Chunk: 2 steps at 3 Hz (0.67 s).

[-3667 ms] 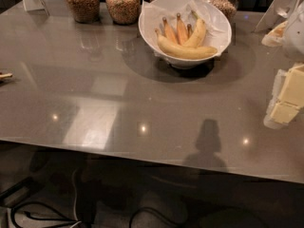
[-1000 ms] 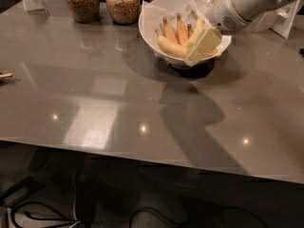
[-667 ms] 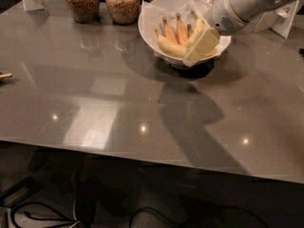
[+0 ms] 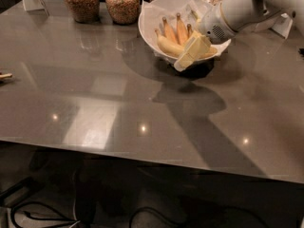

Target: Pick banana from white bowl

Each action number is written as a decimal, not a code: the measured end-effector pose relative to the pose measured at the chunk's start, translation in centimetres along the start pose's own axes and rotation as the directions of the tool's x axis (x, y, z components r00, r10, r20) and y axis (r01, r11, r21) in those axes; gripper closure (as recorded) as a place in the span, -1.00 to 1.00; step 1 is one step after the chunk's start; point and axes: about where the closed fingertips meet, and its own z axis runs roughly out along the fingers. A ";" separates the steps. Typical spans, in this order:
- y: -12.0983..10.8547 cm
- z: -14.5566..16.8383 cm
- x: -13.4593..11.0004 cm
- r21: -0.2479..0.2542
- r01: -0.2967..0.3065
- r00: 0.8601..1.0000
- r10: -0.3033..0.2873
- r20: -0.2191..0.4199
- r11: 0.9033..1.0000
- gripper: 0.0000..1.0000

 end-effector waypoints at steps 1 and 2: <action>0.4 1.4 -0.3 -0.036 -0.028 0.999 0.029 0.031 0.999 -0.64; 0.1 2.0 -0.9 -0.043 -0.040 0.997 0.042 0.059 0.998 -0.30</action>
Offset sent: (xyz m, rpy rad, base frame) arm 0.0181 0.0204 -0.0033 0.1196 0.0142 -0.0063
